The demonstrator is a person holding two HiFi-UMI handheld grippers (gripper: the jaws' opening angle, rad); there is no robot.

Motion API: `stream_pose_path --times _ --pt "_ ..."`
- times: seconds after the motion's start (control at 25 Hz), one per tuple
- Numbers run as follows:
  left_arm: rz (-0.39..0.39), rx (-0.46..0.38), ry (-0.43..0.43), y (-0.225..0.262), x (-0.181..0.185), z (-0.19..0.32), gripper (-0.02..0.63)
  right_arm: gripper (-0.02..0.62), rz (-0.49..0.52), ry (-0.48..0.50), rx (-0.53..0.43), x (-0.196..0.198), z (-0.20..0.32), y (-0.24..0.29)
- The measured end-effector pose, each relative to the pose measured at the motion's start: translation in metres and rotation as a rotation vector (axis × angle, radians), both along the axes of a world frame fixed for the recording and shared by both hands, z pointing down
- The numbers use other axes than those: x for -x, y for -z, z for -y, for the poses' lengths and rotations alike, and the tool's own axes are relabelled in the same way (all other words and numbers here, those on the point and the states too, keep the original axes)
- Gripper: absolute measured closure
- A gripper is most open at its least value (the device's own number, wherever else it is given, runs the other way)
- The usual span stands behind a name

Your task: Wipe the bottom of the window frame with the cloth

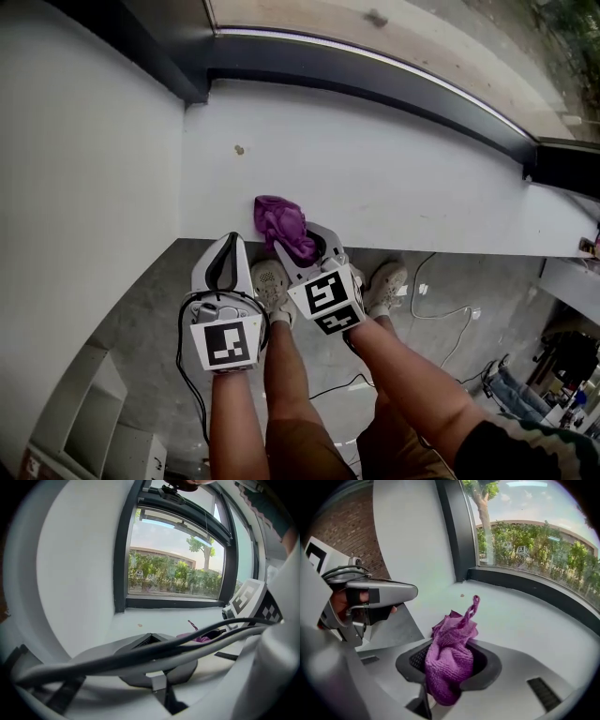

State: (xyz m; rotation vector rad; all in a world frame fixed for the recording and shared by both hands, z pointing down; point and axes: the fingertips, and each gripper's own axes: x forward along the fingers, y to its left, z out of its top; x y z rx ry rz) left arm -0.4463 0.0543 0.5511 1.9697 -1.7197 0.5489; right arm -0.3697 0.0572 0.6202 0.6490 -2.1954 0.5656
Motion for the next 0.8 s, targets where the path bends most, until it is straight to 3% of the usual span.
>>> stream_pose_path --times 0.8 --pt "0.033 0.020 0.160 0.012 0.077 -0.038 0.601 0.446 0.073 0.270 0.157 0.122 -0.025 0.003"
